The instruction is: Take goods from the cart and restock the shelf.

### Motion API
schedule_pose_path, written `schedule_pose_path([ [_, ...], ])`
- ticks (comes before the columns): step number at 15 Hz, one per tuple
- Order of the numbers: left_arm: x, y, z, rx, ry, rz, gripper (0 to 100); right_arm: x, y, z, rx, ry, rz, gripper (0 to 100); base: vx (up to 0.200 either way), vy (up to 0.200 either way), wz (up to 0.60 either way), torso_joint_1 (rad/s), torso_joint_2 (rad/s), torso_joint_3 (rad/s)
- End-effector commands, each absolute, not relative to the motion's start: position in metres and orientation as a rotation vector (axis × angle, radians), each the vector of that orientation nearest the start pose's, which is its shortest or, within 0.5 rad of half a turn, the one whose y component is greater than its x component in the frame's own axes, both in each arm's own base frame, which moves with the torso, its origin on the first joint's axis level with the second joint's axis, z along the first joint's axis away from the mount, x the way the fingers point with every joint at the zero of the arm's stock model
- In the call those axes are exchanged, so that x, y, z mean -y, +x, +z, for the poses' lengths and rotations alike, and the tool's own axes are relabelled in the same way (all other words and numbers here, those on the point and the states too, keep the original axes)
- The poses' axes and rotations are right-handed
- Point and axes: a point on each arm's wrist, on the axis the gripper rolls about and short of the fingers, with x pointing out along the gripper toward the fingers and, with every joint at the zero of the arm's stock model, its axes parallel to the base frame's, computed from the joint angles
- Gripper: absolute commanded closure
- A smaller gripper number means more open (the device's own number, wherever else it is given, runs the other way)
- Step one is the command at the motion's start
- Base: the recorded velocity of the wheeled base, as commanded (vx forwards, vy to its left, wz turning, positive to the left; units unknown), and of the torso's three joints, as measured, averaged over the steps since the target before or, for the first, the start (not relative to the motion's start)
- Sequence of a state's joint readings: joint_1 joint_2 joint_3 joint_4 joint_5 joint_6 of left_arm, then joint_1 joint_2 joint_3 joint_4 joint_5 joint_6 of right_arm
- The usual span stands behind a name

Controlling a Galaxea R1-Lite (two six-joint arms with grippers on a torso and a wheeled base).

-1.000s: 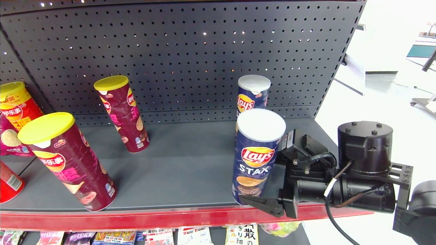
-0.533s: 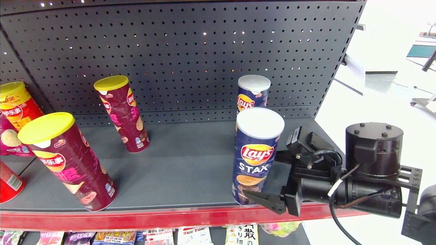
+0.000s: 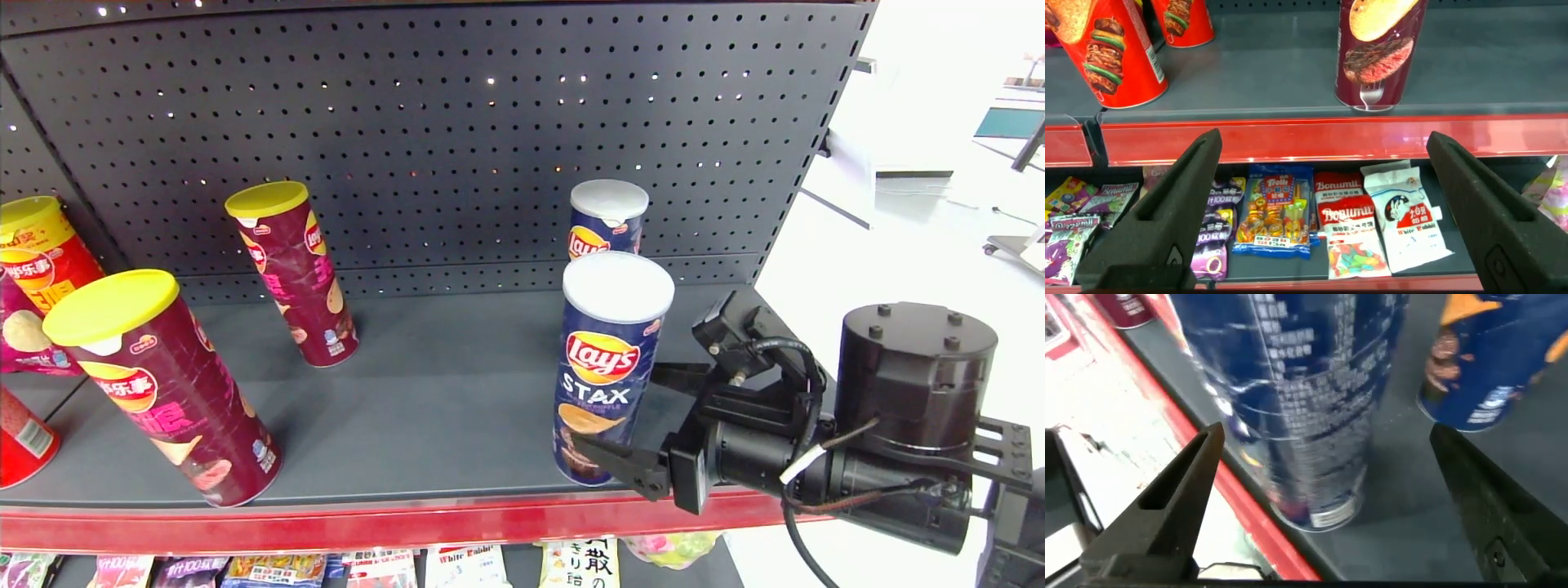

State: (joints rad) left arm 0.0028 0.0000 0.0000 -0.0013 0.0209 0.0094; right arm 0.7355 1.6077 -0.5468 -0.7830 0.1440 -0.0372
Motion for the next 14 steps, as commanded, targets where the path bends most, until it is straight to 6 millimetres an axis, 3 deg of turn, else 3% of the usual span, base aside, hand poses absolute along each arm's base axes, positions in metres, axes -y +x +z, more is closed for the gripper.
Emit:
schedule_pose_path([
  [1,0.000,-0.023,0.076,0.001,0.009,0.025,0,-0.181,0.188,0.157,-0.251,-0.120,0.899,0,0.000,0.000,0.00,0.000,0.00,0.000],
  [8,0.000,-0.023,0.076,0.001,0.009,0.025,0,-0.197,0.193,0.154,-0.212,-0.116,0.909,0,0.000,0.000,0.00,0.000,0.00,0.000],
  [9,0.000,-0.023,0.076,0.001,0.009,0.025,0,-0.198,0.194,0.152,-0.217,-0.119,0.909,100,0.000,0.000,0.00,0.000,0.00,0.000],
  [14,0.000,-0.023,0.076,0.001,0.009,0.025,0,-0.194,0.207,0.148,-0.197,-0.172,0.904,100,0.000,0.000,0.00,0.000,0.00,0.000],
])
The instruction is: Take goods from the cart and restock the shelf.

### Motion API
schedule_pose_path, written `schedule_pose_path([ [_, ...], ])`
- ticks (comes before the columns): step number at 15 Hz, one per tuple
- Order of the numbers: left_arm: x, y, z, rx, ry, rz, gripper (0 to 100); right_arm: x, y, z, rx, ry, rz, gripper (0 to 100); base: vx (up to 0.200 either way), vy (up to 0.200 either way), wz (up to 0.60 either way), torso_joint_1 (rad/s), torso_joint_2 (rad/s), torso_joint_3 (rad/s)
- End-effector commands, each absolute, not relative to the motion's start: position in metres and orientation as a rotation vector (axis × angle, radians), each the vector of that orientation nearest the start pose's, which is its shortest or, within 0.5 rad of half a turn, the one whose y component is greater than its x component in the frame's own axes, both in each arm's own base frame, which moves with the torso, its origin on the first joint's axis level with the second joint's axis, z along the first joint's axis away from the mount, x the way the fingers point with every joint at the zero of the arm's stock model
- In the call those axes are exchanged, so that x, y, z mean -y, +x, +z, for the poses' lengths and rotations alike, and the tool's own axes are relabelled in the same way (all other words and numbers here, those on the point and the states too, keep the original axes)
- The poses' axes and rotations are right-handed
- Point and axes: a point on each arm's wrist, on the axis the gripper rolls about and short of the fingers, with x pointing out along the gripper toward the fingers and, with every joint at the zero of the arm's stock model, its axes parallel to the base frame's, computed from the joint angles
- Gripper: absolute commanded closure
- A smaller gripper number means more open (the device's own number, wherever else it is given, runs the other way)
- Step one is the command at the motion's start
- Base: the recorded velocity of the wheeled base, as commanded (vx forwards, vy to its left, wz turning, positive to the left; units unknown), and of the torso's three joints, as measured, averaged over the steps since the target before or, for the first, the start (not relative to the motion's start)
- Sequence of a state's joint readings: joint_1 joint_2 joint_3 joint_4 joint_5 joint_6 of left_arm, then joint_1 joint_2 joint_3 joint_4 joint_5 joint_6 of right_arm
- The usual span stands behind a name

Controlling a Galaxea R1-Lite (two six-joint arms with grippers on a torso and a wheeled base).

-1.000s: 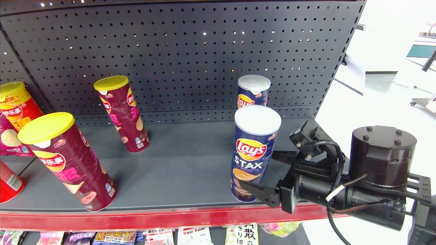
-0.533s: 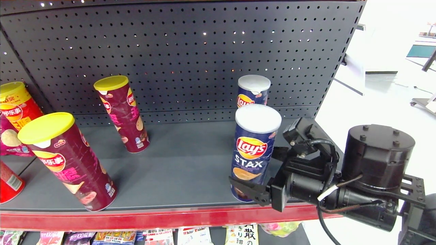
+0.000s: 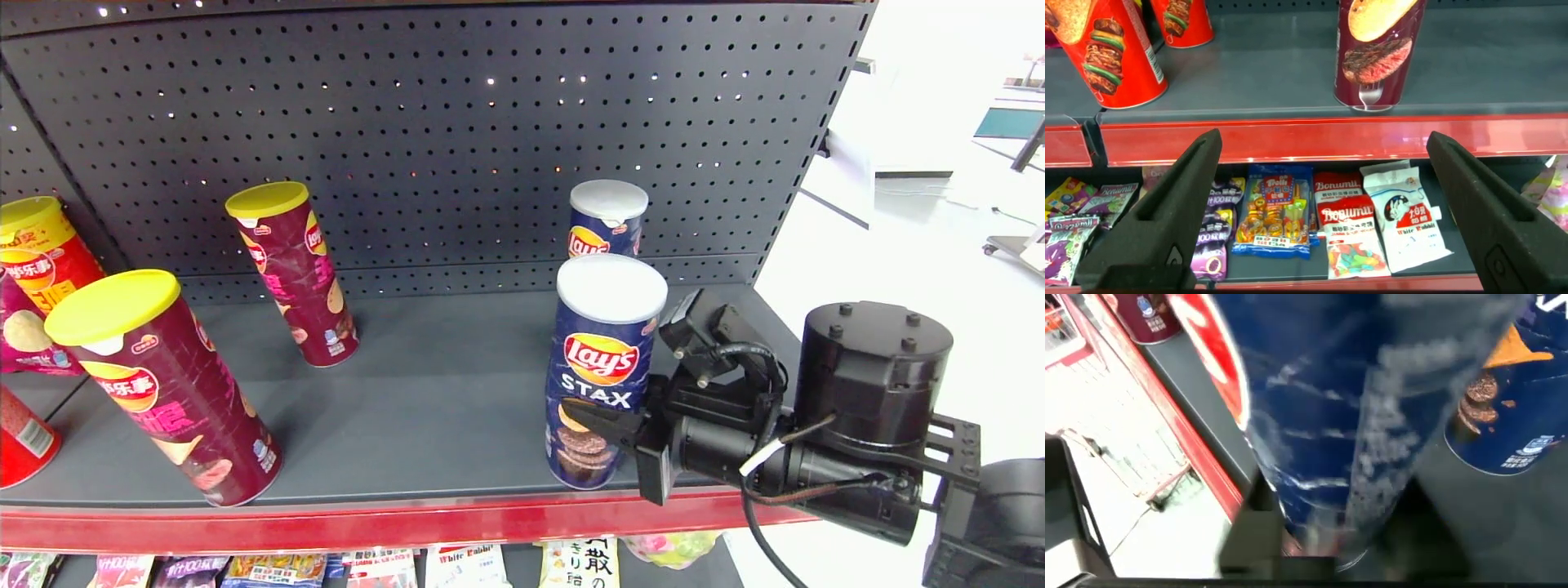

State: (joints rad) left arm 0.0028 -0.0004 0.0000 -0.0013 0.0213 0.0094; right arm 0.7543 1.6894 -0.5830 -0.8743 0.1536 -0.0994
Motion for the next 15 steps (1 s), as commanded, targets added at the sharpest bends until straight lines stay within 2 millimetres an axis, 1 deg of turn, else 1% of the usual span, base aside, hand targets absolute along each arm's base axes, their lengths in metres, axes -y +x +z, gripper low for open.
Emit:
schedule_pose_path([
  [1,0.000,-0.023,0.076,0.001,0.009,0.025,0,-0.191,0.210,0.151,-0.182,-0.178,0.927,100,0.000,0.000,0.00,0.000,0.00,0.000],
  [2,0.000,-0.023,0.076,0.001,0.009,0.025,0,-0.188,0.213,0.154,-0.164,-0.181,0.946,100,0.000,0.000,0.00,0.000,0.00,0.000],
  [3,0.000,-0.023,0.076,0.001,0.009,0.025,0,-0.178,0.219,0.163,-0.118,-0.190,0.988,100,0.000,0.000,0.00,0.000,0.00,0.000],
  [5,0.000,-0.023,0.076,0.001,0.009,0.025,0,-0.164,0.231,0.168,-0.075,-0.217,1.044,100,0.000,0.000,0.00,0.000,0.00,0.000],
  [6,0.000,-0.023,0.076,0.001,0.009,0.025,0,-0.160,0.234,0.168,-0.065,-0.221,1.070,100,0.000,0.000,0.00,0.000,0.00,0.000],
  [9,0.000,-0.023,0.076,0.001,0.009,0.025,0,-0.157,0.234,0.169,-0.056,-0.218,1.106,100,0.000,0.000,0.00,0.000,0.00,0.000],
  [11,0.000,-0.023,0.076,0.001,0.009,0.025,0,-0.151,0.231,0.174,-0.032,-0.210,1.158,100,0.000,0.000,0.00,0.000,0.00,0.000],
  [15,0.000,-0.023,0.076,0.001,0.009,0.025,0,-0.145,0.231,0.172,-0.015,-0.209,1.257,100,0.000,0.000,0.00,0.000,0.00,0.000],
])
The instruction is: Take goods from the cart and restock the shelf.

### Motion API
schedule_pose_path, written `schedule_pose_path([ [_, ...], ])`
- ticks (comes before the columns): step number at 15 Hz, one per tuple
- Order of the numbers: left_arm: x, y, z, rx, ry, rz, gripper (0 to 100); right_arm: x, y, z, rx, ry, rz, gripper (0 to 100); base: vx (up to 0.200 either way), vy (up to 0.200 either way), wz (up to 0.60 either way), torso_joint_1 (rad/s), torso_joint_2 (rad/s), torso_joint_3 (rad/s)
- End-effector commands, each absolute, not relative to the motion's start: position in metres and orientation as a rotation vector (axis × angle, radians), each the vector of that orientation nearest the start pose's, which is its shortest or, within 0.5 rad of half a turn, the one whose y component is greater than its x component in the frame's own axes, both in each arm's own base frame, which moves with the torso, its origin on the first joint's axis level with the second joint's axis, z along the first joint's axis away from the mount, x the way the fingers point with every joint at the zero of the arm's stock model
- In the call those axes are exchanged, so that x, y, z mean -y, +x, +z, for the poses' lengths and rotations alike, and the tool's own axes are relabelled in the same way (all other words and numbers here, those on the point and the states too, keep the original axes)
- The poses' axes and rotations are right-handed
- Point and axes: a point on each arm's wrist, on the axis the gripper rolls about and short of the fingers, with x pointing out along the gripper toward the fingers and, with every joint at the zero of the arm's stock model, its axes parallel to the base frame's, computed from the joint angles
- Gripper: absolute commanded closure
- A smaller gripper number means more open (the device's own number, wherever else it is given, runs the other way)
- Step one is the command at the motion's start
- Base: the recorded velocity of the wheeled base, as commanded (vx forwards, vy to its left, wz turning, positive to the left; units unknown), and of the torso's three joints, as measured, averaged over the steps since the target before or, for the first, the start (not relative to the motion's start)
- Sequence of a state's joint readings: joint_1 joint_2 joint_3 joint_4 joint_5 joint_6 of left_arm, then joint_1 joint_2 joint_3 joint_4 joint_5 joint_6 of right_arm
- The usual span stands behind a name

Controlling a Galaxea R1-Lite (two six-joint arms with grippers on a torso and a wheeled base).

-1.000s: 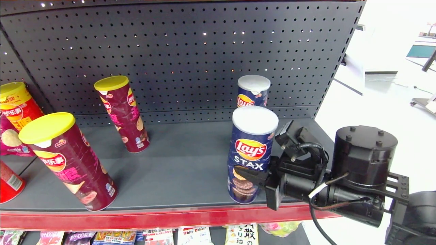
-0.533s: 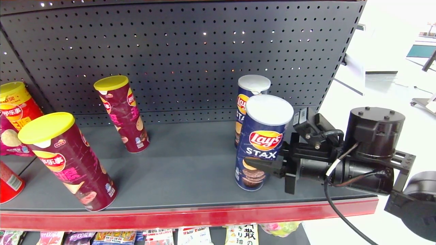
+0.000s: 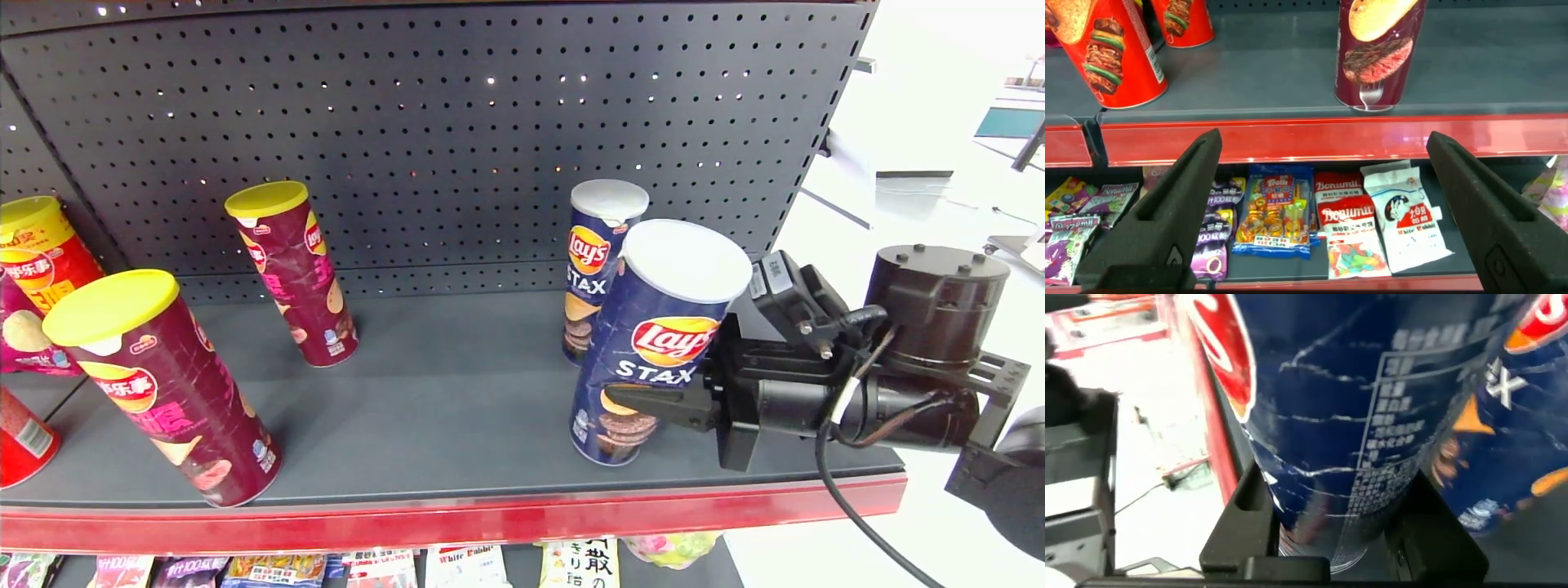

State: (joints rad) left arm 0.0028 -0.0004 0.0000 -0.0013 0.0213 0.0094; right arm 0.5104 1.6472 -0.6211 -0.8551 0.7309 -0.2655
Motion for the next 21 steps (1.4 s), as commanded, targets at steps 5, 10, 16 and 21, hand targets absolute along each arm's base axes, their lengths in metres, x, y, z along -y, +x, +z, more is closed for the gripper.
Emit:
schedule_pose_path([
  [5,0.000,-0.023,0.076,0.001,0.009,0.025,0,-0.147,0.237,0.158,-0.003,-0.269,1.314,100,0.000,0.000,0.00,0.000,0.00,0.000],
  [10,0.000,-0.023,0.076,0.001,0.009,0.025,0,-0.139,0.242,0.157,-0.017,-0.266,1.280,100,0.000,0.000,0.00,0.000,0.00,0.000],
  [16,0.000,-0.023,0.076,0.001,0.009,0.025,0,-0.142,0.239,0.155,-0.019,-0.265,1.303,100,0.000,0.000,0.00,0.000,0.00,0.000],
  [21,0.000,-0.023,0.076,0.001,0.009,0.025,0,-0.150,0.237,0.151,-0.032,-0.266,1.330,100,0.000,0.000,0.00,0.000,0.00,0.000],
])
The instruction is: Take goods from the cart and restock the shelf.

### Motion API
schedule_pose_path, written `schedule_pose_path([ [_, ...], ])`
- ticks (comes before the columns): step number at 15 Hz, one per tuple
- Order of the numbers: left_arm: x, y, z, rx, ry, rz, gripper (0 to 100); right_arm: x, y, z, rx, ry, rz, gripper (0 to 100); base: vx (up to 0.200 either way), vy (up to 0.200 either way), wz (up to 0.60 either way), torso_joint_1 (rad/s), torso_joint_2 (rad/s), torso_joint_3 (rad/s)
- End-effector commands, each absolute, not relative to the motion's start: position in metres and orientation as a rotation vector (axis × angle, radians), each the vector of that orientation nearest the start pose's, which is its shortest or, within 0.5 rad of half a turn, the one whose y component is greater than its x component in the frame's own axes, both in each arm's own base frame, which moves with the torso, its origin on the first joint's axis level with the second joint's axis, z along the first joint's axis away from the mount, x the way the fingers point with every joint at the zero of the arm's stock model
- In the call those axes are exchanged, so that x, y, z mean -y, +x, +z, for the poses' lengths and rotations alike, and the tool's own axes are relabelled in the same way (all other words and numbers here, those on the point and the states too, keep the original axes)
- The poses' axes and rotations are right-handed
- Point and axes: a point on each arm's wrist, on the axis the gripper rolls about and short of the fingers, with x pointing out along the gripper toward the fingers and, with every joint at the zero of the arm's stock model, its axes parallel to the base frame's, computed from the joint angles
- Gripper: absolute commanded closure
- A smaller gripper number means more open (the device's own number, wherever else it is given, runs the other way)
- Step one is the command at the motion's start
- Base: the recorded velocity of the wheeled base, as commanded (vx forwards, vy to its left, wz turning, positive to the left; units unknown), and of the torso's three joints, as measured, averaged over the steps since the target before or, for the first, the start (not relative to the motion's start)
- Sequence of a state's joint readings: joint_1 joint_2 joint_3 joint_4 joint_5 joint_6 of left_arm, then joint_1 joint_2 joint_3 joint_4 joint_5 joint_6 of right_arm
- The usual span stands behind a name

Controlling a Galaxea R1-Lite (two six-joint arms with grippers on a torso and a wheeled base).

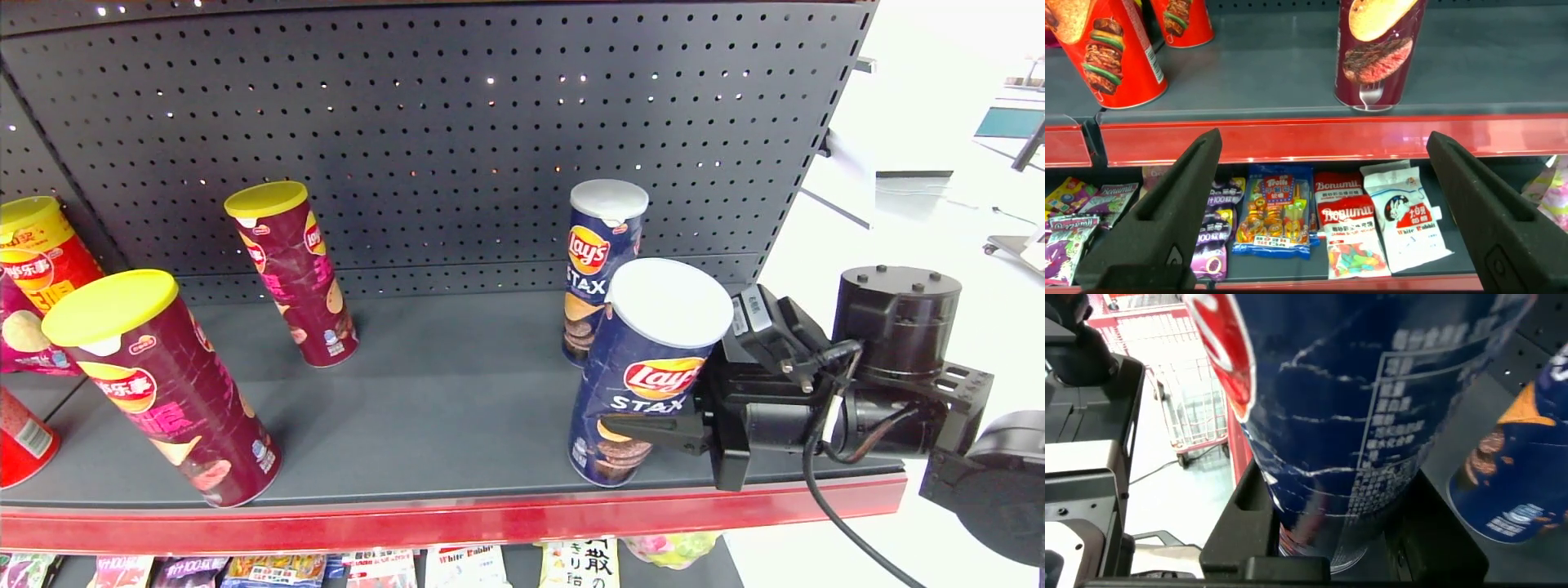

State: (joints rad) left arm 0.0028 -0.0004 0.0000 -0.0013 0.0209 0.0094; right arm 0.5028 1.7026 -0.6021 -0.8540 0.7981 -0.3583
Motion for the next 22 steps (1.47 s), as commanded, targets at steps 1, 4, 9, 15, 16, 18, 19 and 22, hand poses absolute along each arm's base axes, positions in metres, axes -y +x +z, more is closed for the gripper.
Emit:
schedule_pose_path([
  [1,0.000,-0.023,0.076,0.001,0.009,0.025,0,-0.150,0.237,0.151,-0.032,-0.266,1.330,100,0.000,0.000,0.00,0.000,0.00,0.000],
  [4,0.000,-0.023,0.076,0.001,0.009,0.025,0,-0.150,0.236,0.151,-0.033,-0.266,1.328,100,0.000,0.000,0.00,0.000,0.00,0.000],
  [9,0.000,-0.023,0.076,0.001,0.009,0.025,0,-0.150,0.238,0.148,-0.043,-0.266,1.322,100,0.000,0.000,0.00,0.000,0.00,0.000],
  [15,0.000,-0.023,0.076,0.001,0.009,0.025,0,-0.150,0.236,0.150,-0.035,-0.267,1.321,0,0.000,0.000,0.00,0.000,0.00,0.000],
  [16,0.000,-0.023,0.076,0.001,0.009,0.025,0,-0.149,0.236,0.151,-0.032,-0.268,1.319,0,0.000,0.000,0.00,0.000,0.00,0.000],
  [18,0.000,-0.023,0.076,0.001,0.009,0.025,0,-0.147,0.233,0.154,-0.024,-0.267,1.315,0,0.000,0.000,0.00,0.000,0.00,0.000],
  [19,0.000,-0.023,0.076,0.001,0.009,0.025,0,-0.144,0.229,0.156,-0.021,-0.264,1.311,0,0.000,0.000,0.00,0.000,0.00,0.000],
  [22,0.000,-0.023,0.076,0.001,0.009,0.025,0,-0.135,0.216,0.153,-0.043,-0.261,1.297,0,0.000,0.000,0.00,0.000,0.00,0.000],
])
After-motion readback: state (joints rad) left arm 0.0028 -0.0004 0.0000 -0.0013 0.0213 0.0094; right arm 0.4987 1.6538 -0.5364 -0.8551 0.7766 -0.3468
